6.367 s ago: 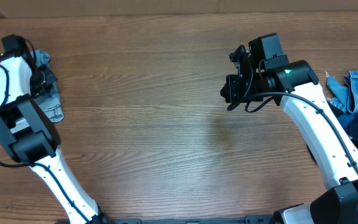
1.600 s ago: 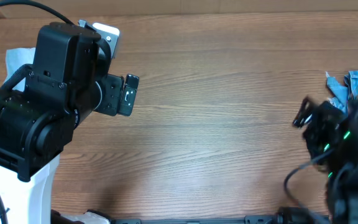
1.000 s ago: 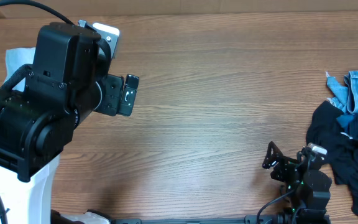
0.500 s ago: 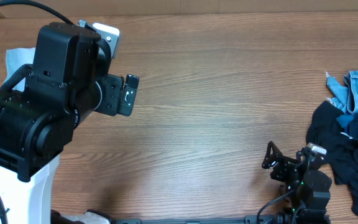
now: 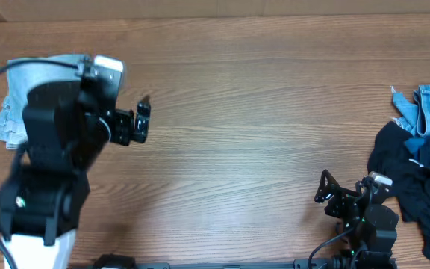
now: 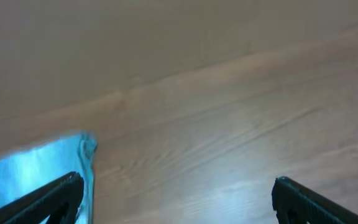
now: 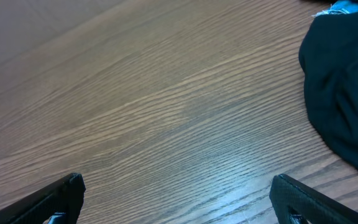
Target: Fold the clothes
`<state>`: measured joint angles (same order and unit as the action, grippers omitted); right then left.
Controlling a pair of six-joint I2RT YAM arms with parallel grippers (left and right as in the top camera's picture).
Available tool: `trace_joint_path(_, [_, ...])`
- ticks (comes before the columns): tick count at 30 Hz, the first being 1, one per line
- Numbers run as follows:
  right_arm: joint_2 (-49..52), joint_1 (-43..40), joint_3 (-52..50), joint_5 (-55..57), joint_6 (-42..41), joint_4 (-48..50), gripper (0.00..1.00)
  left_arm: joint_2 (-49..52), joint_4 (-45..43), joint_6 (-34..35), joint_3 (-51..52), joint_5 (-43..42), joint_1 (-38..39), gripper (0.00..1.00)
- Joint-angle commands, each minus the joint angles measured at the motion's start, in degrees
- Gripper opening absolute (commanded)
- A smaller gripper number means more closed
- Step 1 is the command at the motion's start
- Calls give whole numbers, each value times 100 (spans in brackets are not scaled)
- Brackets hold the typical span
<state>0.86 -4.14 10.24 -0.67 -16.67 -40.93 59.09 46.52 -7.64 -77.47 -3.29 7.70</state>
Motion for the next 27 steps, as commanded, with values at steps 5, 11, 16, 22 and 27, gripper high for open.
trace_joint_path(5, [-70, -28, -107, -50, 20, 20, 100, -2822, -1893, -90, 3812, -275, -72, 100])
trace_joint_path(11, [-70, -28, -107, -50, 20, 20, 100, -4686, -2428, 146, 5914, -273, -81, 100])
trace_joint_path(16, [-70, -28, -107, -50, 20, 20, 100, -5364, -2444, 144, 6601, -269, -149, 100])
trace_joint_path(22, [-70, -28, -107, -52, 20, 20, 100, -5893, -3545, 164, 7412, -317, -146, 100])
trace_joint_path(27, [-70, -28, -107, -52, 20, 20, 100, -5884, -3646, 164, 7451, -317, -133, 100])
